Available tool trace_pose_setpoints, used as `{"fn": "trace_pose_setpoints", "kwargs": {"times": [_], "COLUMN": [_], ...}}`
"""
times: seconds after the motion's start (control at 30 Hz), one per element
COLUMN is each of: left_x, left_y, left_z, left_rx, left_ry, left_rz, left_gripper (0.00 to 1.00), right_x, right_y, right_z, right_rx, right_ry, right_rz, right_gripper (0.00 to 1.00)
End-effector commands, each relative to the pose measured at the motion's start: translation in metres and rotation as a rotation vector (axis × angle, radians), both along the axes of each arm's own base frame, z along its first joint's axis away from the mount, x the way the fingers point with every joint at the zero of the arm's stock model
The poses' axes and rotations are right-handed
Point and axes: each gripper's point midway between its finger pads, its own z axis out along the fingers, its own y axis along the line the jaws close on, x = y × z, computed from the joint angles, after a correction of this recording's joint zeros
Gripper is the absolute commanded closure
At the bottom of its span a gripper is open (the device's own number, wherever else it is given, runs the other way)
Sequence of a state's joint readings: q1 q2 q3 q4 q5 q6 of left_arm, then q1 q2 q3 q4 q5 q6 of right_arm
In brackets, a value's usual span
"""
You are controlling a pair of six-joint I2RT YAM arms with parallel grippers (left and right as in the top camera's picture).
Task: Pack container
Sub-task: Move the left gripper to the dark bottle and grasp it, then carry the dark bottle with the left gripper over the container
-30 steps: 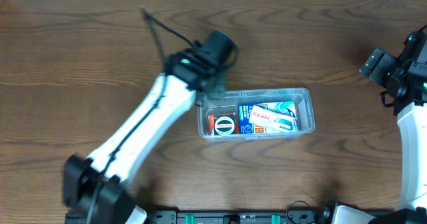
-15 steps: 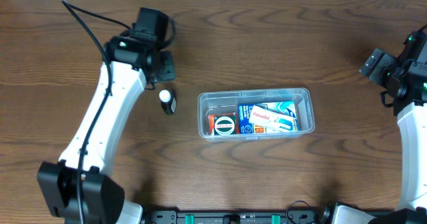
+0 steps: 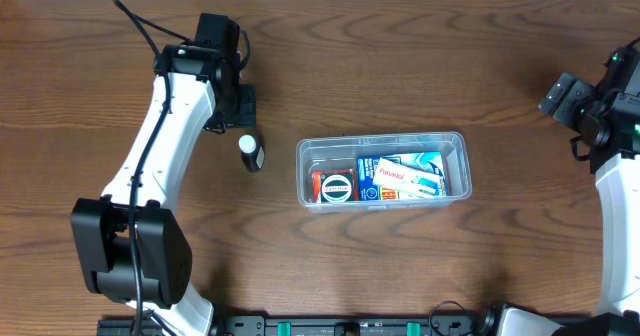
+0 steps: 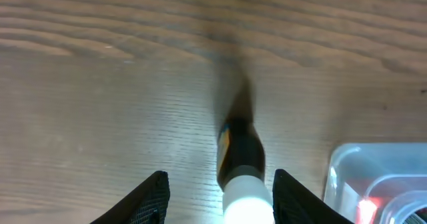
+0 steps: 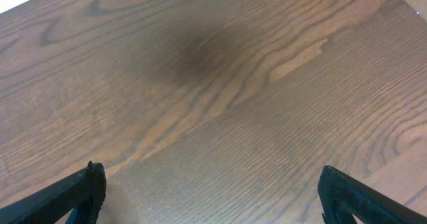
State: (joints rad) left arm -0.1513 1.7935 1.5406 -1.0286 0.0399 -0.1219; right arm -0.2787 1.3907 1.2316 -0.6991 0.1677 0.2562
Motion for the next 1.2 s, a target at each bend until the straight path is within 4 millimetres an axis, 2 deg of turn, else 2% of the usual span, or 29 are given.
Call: {"fn": "trace_pose_setpoints", "kwargs": {"times": [0.0,0.33,0.63,0.87,1.03,1.17], "left_x": [-0.001,-0.02,-0.027,-0.03,-0.033,-0.034], "left_y": [-0.005,-0.006,-0.006,-0.017,-0.025,-0.024], "left_z": [-0.001,-0.014,-0.022,-0.026,-0.037,-0.048], "left_rx": [-0.029,-0.042,-0.044,-0.079,-0.073,-0.068], "left_ry": [0.012,0.09,0.117,0.14,0.174,0.207], "left_rz": [-0.043,-0.045,-0.046,-0.066,-0.088,-0.084], "left_gripper": [0.49,0.5,0.5,0.5,0.5,0.59], "right_x": [0.001,0.001,0.001,0.001,0.001,0.001], "right_y": [-0.002,-0.002,-0.002,-0.002,-0.002,-0.002], "right_z": [0.005,0.005,0.005,0.005,0.005,0.005], "right_rx": [0.004,0.004,0.004,0.004,0.004,0.004], "right_ry": [-0.015,-0.015,-0.015,-0.015,-0.015,-0.015], "right_rz": [-0.015,-0.015,-0.015,-0.015,-0.015,-0.015], "right_gripper": [0.01,0.01,0.01,0.01,0.01,0.01]}}
